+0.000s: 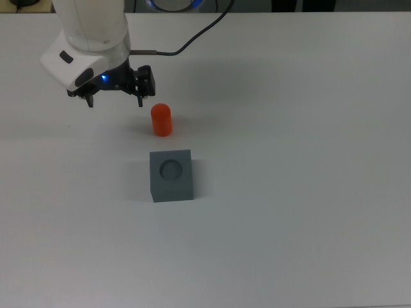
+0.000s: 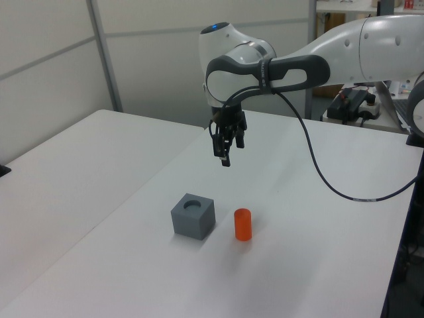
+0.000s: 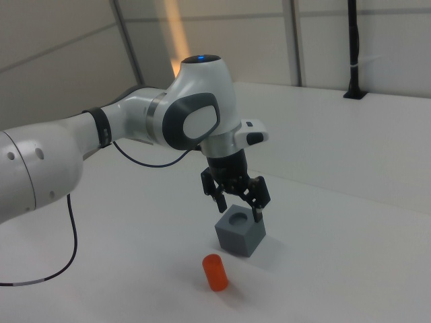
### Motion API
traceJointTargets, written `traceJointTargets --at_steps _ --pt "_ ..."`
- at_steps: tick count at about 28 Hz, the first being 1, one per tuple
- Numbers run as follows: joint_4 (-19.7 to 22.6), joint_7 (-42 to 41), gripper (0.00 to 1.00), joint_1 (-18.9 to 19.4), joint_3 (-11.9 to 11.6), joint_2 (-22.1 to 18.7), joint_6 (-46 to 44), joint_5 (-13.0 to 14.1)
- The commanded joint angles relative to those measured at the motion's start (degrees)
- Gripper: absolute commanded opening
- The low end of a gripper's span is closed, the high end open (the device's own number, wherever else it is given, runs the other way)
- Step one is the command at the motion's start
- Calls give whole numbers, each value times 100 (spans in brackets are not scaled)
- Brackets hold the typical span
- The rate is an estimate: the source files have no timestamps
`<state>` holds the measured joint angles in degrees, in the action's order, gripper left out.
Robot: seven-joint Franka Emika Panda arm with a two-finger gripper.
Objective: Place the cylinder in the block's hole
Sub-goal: 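Lower the open gripper down around the orange cylinder, then close the gripper on the orange cylinder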
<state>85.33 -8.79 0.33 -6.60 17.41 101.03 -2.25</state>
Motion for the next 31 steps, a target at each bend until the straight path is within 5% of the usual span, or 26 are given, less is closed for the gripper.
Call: traceJointTargets --at_steps 1,10,20,28,31 --pt "1307 -60 100 -23 -8 -1098 307 -143" --pt "2629 -501 100 11 36 -1636 1533 -91" --pt "2708 -519 100 -41 589 -1039 1841 -82" --pt "2700 -510 100 -15 642 -775 1841 -205" --pt "2700 -484 99 2 642 -661 1841 -486"
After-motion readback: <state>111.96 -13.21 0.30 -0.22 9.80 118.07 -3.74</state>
